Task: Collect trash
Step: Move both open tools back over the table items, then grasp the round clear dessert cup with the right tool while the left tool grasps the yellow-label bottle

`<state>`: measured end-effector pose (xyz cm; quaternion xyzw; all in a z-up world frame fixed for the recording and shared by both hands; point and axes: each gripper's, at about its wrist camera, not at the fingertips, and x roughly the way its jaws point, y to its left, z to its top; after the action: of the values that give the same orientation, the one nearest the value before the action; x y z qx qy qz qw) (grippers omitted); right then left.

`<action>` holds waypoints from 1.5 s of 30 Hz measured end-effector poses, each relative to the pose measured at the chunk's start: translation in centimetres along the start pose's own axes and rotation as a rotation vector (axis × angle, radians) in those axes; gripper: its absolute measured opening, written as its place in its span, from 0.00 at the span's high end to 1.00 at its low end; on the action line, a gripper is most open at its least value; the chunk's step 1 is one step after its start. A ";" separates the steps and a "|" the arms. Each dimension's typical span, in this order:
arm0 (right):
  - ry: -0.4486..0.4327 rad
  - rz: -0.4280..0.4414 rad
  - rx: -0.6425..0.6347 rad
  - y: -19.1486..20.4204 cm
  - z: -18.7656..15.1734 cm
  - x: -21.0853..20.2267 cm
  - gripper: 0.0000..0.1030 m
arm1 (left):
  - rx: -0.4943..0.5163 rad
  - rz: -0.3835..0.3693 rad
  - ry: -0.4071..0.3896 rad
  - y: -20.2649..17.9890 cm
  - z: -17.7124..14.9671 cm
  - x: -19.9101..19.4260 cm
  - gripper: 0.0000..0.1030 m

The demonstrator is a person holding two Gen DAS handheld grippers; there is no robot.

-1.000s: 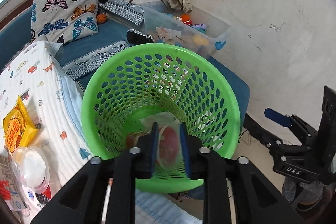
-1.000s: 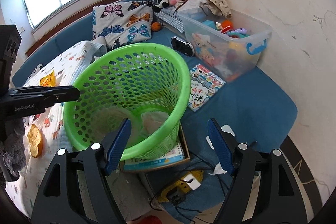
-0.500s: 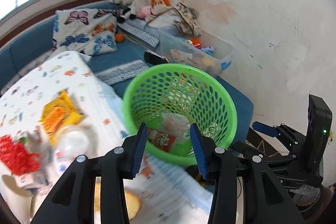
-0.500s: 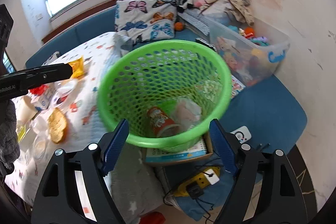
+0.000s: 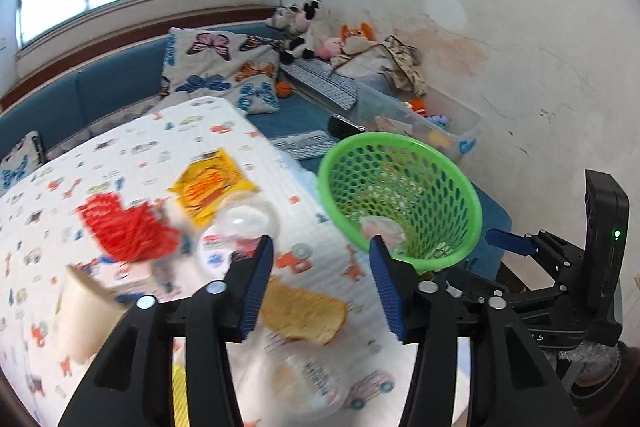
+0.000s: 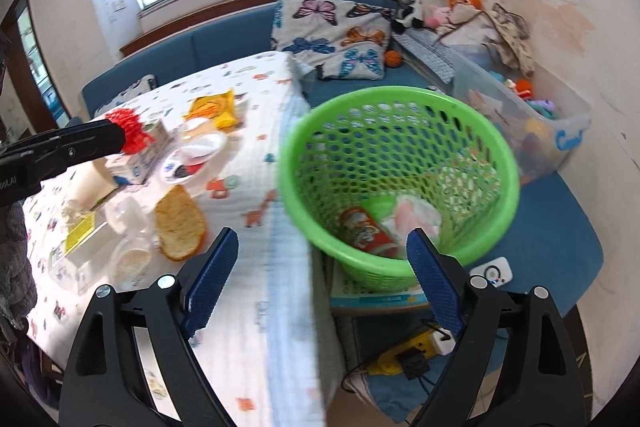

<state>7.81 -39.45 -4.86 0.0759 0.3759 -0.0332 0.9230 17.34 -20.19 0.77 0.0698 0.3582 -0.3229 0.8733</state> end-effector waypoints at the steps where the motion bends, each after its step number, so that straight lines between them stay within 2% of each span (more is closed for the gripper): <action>1: 0.000 0.008 -0.008 0.5 0.0 0.0 0.15 | -0.002 0.009 -0.005 0.3 -0.3 -0.4 0.52; 10: 0.011 0.062 -0.072 4.6 0.1 0.6 0.13 | -0.035 0.095 -0.050 3.2 -2.8 -3.5 0.47; 17: 0.032 0.101 -0.126 7.9 -0.3 1.2 0.12 | -0.106 0.160 -0.059 6.8 -5.7 -5.8 0.43; 24: 0.065 0.150 -0.188 11.4 -1.6 2.1 0.12 | -0.193 0.193 -0.056 10.1 -8.5 -7.5 0.41; 33: 0.106 0.181 -0.271 14.8 -2.8 4.3 0.12 | -0.239 0.207 -0.037 12.3 -11.5 -8.2 0.41; 39: 0.137 0.177 -0.269 15.3 -3.0 5.9 0.13 | -0.191 0.171 -0.030 11.7 -12.1 -8.1 0.41; 45: 0.151 0.171 -0.267 15.4 -3.2 6.6 0.17 | -0.074 0.137 0.006 10.1 -11.4 -6.7 0.41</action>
<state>12.14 -23.79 -9.92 -0.0132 0.4373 0.1017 0.8934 13.39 -4.85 -4.20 0.0626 0.3668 -0.2487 0.8942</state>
